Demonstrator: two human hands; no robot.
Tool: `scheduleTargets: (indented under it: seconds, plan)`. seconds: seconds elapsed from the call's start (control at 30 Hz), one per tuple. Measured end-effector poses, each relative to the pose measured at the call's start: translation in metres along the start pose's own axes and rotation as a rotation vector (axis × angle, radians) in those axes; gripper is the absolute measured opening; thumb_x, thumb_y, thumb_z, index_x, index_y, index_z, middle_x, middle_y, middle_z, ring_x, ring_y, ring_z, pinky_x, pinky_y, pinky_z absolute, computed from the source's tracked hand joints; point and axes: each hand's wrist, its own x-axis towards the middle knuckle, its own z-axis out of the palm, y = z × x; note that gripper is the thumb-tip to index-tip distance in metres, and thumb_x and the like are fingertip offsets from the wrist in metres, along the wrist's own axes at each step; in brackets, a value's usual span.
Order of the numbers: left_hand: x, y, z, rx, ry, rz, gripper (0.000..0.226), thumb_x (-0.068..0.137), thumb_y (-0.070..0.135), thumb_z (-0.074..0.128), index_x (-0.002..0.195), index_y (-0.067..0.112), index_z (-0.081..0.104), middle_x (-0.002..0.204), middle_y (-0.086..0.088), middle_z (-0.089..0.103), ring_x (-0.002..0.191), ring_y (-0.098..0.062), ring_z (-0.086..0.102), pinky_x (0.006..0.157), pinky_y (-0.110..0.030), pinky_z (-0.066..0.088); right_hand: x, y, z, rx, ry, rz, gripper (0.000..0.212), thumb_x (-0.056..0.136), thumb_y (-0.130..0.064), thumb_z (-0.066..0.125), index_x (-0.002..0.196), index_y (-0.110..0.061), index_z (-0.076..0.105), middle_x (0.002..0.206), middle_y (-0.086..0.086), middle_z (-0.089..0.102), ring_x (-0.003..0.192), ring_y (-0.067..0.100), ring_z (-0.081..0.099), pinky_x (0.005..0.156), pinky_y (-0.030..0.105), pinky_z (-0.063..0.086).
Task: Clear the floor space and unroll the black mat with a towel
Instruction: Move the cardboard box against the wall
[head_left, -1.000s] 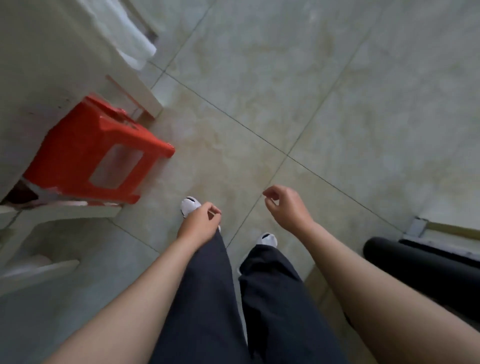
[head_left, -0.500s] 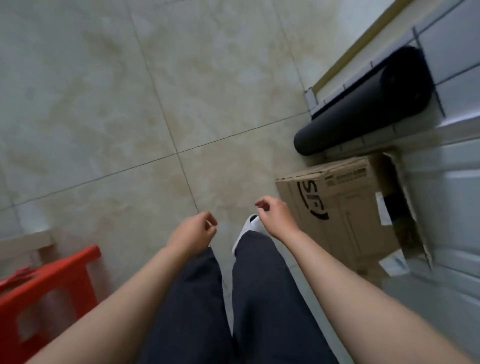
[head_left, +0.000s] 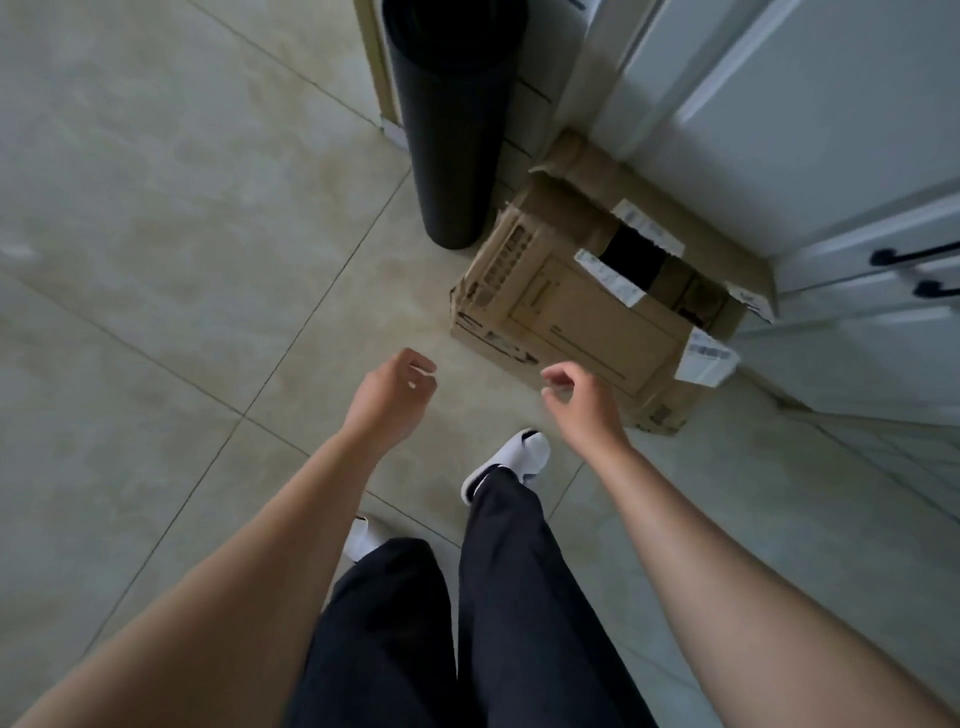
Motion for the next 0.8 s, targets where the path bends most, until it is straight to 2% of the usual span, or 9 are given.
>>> scheduleTargets:
  seconds: [0.13, 0.27, 0.33, 0.43, 0.5, 0.57, 0.63, 0.73, 0.8]
  plan:
    - [0.034, 0.058, 0.032, -0.039, 0.014, -0.009, 0.023, 0.089, 0.019, 0.051, 0.108, 0.022, 0.062, 0.096, 0.002, 0.062, 0.071, -0.019, 0.055, 0.052, -0.025, 0.036, 0.017, 0.049, -0.052, 0.108, 0.153, 0.083, 0.019, 0.09, -0.007, 0.055, 0.105, -0.017, 0.062, 0.105, -0.003, 0.063, 0.097, 0.013, 0.059, 0.079, 0.023, 0.046]
    - [0.065, 0.089, 0.052, -0.063, 0.027, 0.007, 0.027, 0.088, 0.017, 0.056, 0.114, 0.018, 0.062, 0.109, 0.002, 0.064, 0.092, -0.022, 0.062, 0.068, -0.025, 0.04, 0.031, 0.082, -0.089, 0.1, 0.269, 0.112, 0.021, 0.089, -0.007, 0.059, 0.108, -0.014, 0.063, 0.104, -0.001, 0.062, 0.093, 0.012, 0.057, 0.075, 0.021, 0.044]
    - [0.078, 0.104, 0.059, -0.098, 0.067, 0.025, 0.03, 0.086, 0.015, 0.057, 0.115, 0.018, 0.065, 0.112, -0.002, 0.068, 0.098, -0.024, 0.064, 0.072, -0.027, 0.044, 0.037, 0.098, -0.102, 0.102, 0.356, 0.137, 0.025, 0.086, -0.005, 0.059, 0.108, -0.014, 0.063, 0.099, 0.0, 0.061, 0.089, 0.013, 0.056, 0.076, 0.027, 0.048]
    - [0.094, 0.125, 0.064, -0.196, 0.158, 0.063, 0.036, 0.079, 0.018, 0.061, 0.114, 0.02, 0.065, 0.112, -0.003, 0.069, 0.1, -0.024, 0.065, 0.085, -0.042, 0.054, 0.046, 0.116, -0.116, 0.132, 0.549, 0.2, 0.033, 0.081, -0.003, 0.063, 0.111, -0.015, 0.06, 0.098, 0.001, 0.055, 0.09, 0.018, 0.054, 0.077, 0.032, 0.049]
    - [0.104, 0.133, 0.065, -0.172, 0.234, 0.064, 0.04, 0.083, 0.026, 0.064, 0.122, 0.026, 0.058, 0.123, -0.001, 0.063, 0.106, -0.021, 0.061, 0.086, -0.048, 0.054, 0.052, 0.126, -0.118, 0.142, 0.623, 0.258, 0.043, 0.079, -0.007, 0.069, 0.119, -0.016, 0.056, 0.111, 0.004, 0.052, 0.103, 0.02, 0.05, 0.082, 0.029, 0.045]
    - [0.118, 0.134, 0.067, -0.128, 0.273, 0.05, 0.052, 0.083, 0.03, 0.067, 0.132, 0.029, 0.05, 0.136, -0.002, 0.053, 0.119, -0.023, 0.054, 0.093, -0.048, 0.051, 0.059, 0.136, -0.118, 0.175, 0.654, 0.33, 0.056, 0.078, -0.013, 0.074, 0.127, -0.014, 0.049, 0.126, 0.007, 0.048, 0.114, 0.022, 0.044, 0.091, 0.031, 0.043]
    - [0.135, 0.133, 0.067, -0.069, 0.259, 0.042, 0.062, 0.085, 0.027, 0.067, 0.141, 0.026, 0.041, 0.145, -0.004, 0.044, 0.13, -0.025, 0.045, 0.1, -0.04, 0.045, 0.065, 0.145, -0.115, 0.245, 0.642, 0.405, 0.068, 0.077, -0.018, 0.076, 0.135, -0.01, 0.041, 0.133, 0.01, 0.045, 0.12, 0.025, 0.043, 0.095, 0.031, 0.039]
    - [0.152, 0.133, 0.064, 0.014, 0.208, 0.007, 0.067, 0.088, 0.022, 0.065, 0.147, 0.02, 0.032, 0.151, -0.007, 0.034, 0.132, -0.027, 0.041, 0.091, -0.035, 0.044, 0.074, 0.15, -0.11, 0.354, 0.585, 0.466, 0.079, 0.077, -0.025, 0.077, 0.141, -0.008, 0.032, 0.137, 0.012, 0.044, 0.124, 0.027, 0.047, 0.1, 0.038, 0.044]
    - [0.164, 0.132, 0.064, 0.017, 0.157, -0.014, 0.07, 0.087, 0.023, 0.067, 0.147, 0.02, 0.032, 0.151, -0.009, 0.034, 0.133, -0.028, 0.041, 0.092, -0.036, 0.043, 0.081, 0.153, -0.107, 0.356, 0.561, 0.504, 0.078, 0.079, -0.027, 0.075, 0.14, -0.007, 0.032, 0.137, 0.01, 0.044, 0.123, 0.026, 0.048, 0.099, 0.037, 0.045]
